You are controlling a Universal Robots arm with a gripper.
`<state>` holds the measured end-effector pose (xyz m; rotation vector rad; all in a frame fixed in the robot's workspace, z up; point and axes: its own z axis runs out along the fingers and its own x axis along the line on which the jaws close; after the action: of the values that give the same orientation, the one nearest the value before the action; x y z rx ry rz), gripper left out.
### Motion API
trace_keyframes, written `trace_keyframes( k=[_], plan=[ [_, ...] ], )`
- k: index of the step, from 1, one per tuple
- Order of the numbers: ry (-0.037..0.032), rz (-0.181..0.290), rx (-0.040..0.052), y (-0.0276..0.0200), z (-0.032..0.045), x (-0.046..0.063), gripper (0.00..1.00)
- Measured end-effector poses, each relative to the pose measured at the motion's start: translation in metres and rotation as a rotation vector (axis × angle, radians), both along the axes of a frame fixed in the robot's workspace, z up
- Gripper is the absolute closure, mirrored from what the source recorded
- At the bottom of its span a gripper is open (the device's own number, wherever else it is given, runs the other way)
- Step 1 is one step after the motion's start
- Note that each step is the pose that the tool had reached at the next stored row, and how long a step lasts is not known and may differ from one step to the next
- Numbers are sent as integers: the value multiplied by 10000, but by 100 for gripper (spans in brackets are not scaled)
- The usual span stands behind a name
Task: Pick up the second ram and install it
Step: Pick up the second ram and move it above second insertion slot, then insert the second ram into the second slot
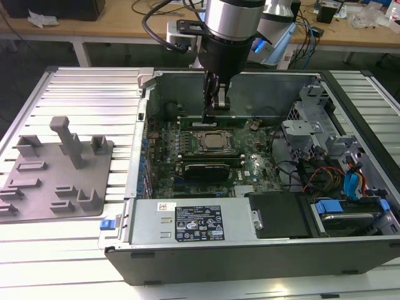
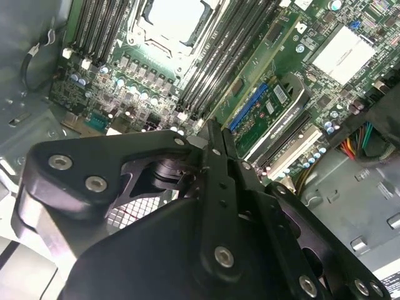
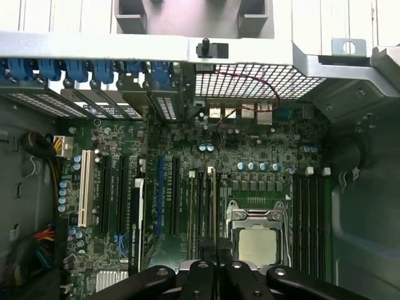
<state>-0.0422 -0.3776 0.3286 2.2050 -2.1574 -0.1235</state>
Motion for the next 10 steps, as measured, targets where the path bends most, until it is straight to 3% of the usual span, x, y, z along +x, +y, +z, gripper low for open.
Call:
trace_keyframes(
  k=[10],
  plan=[
    [-1,-1,2,0,-3,0,90]
  ],
)
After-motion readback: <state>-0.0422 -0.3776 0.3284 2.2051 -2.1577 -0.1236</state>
